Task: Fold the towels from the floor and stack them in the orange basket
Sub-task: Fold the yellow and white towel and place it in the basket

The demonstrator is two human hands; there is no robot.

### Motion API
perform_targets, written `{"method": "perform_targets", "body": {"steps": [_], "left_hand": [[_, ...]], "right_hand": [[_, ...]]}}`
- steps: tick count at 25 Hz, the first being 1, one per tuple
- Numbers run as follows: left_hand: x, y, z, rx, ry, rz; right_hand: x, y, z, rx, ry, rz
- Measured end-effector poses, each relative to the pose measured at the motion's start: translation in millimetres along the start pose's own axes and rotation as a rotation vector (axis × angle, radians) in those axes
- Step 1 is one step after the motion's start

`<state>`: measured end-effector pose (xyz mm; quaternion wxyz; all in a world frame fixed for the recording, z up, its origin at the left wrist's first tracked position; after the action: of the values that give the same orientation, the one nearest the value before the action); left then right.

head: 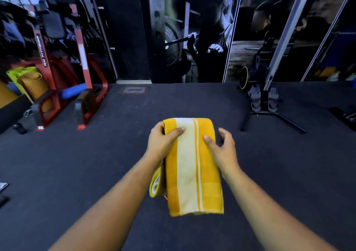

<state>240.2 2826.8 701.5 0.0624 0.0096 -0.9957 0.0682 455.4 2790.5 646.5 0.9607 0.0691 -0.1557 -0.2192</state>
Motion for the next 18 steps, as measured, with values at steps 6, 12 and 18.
{"method": "perform_targets", "body": {"steps": [6, 12, 18], "left_hand": [[9, 18, 41, 0.27, -0.454, -0.076], [-13, 39, 55, 0.466, -0.814, 0.059], [-20, 130, 124, 0.502, -0.621, 0.054]], "right_hand": [[-61, -84, -76, -0.434, 0.037, -0.073], [-93, -56, -120, -0.988, 0.739, 0.181], [-85, 31, -169, -0.819, 0.805, -0.019]]}}
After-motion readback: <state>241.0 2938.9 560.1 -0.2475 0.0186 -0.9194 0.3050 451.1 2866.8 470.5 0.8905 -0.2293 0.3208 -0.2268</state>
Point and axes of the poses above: each hand's wrist, its own y-axis towards the middle knuckle, its own x-axis out of the back of the hand, z = x × y, the point moved 3 cm from there along y, towards the middle knuckle, and after that the axes turned 8 degrees about x, right-handed, at the moved point
